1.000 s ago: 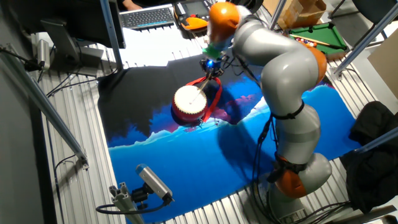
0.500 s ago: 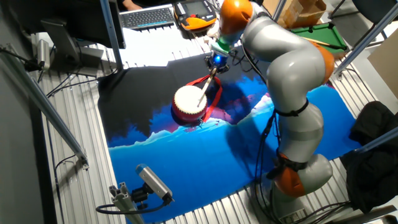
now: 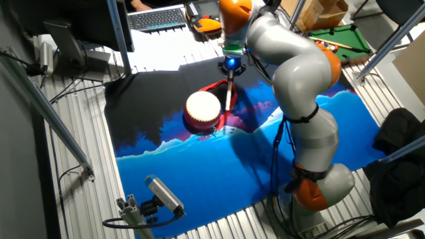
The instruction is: Play the drum
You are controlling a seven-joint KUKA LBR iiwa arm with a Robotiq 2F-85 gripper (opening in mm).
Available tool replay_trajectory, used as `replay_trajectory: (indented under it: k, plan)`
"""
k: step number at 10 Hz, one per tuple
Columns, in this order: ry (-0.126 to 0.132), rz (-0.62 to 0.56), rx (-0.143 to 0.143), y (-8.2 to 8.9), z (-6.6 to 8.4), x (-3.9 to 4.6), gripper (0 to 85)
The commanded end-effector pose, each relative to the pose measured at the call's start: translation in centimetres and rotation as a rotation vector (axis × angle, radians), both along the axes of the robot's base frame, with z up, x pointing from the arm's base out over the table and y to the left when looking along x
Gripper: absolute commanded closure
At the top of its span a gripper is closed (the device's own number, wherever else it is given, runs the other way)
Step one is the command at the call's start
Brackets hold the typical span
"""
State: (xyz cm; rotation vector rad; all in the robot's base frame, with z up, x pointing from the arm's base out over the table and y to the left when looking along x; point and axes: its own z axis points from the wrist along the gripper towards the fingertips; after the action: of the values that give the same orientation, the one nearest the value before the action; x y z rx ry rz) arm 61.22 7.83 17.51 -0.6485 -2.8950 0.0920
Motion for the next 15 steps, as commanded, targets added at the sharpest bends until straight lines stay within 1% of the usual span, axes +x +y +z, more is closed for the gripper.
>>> replay_trajectory:
  k: [1, 2, 3, 4, 5, 6, 7, 8, 10, 11, 12, 13, 14, 15]
  plan:
    - [-0.007, 0.023, 0.007, -0.8, 0.1, -0.34, 85.0]
    - [-0.010, 0.053, -0.001, -1.5, 0.2, -0.79, 85.0]
    - [-0.019, 0.089, -0.011, -2.3, 0.3, -1.37, 85.0]
    - [-0.030, 0.120, -0.015, -3.1, 0.3, -1.82, 85.0]
    - [-0.038, 0.137, 0.000, -3.7, 0.4, -2.19, 85.0]
    - [-0.037, 0.141, 0.018, -4.1, 0.6, -2.18, 85.0]
    - [-0.034, 0.142, 0.024, -4.2, 0.6, -2.09, 85.0]
    - [-0.031, 0.164, 0.017, -4.2, 0.5, -1.94, 85.0]
    - [-0.032, 0.157, 0.015, -4.3, 0.4, -1.80, 85.0]
    - [-0.020, 0.164, 0.015, -4.4, 0.4, -1.76, 85.0]
    - [-0.013, 0.144, 0.026, -4.5, 0.5, -1.74, 51.0]
    - [-0.010, 0.121, 0.039, -4.5, 0.5, -1.73, 51.0]
    - [-0.015, 0.103, 0.043, -4.5, 0.5, -1.74, 34.0]
    - [-0.020, 0.098, 0.043, -4.5, 0.5, -1.75, 34.0]
